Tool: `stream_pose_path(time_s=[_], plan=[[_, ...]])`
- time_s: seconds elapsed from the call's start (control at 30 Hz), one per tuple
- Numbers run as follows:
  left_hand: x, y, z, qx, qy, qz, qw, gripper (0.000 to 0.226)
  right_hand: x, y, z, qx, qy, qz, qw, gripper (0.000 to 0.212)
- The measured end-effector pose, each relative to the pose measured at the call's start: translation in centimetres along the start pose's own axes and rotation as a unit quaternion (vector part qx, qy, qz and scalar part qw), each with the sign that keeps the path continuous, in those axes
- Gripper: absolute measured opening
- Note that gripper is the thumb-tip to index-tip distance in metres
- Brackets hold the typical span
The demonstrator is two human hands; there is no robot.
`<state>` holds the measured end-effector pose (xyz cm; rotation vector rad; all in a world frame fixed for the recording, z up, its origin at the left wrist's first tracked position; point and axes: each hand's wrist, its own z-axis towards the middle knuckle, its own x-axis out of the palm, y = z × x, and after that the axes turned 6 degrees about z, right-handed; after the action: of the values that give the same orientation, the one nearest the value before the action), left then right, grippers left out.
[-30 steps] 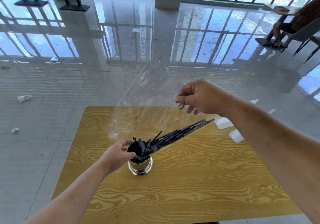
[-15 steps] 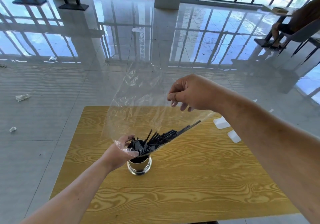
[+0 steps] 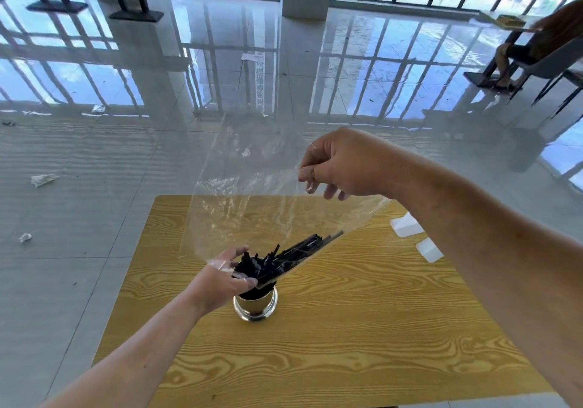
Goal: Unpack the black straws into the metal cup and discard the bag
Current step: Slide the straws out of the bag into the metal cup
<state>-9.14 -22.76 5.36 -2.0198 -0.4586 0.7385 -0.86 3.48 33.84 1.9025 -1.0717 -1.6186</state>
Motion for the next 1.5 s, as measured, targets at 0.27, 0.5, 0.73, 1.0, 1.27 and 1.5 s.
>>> stream_pose_path(time_s=[0.27, 0.5, 0.73, 1.0, 1.27, 1.5], plan=[[0.4, -0.7, -0.2, 0.019, -0.005, 0.021, 1.000, 0.068, 0.3, 1.0, 0.2, -0.006, 0.009, -0.016, 1.000, 0.010], [0.7, -1.7, -0.6, 0.022, 0.008, -0.059, 0.998, 0.056, 0.9, 2.0, 0.9, -0.007, 0.019, -0.027, 0.999, 0.010], [0.7, -2.3, -0.8, 0.049, -0.016, -0.010, 0.999, 0.037, 0.7, 0.9, 0.5, 0.008, 0.025, 0.001, 1.000, 0.008], [1.6, -5.0, -0.6, 0.104, -0.065, 0.152, 0.981, 0.038, -0.1, 0.5, 0.1, 0.024, 0.031, 0.019, 0.999, 0.010], [3.5, -6.5, 1.1, 0.093, 0.011, 0.130, 0.987, 0.049, -0.1, 0.0, -0.1, 0.036, 0.048, 0.044, 0.997, 0.010], [1.8, -5.3, 0.5, 0.044, -0.023, 0.049, 0.998, 0.034, -1.0, -0.2, -0.2, 0.034, 0.064, 0.085, 0.994, 0.011]])
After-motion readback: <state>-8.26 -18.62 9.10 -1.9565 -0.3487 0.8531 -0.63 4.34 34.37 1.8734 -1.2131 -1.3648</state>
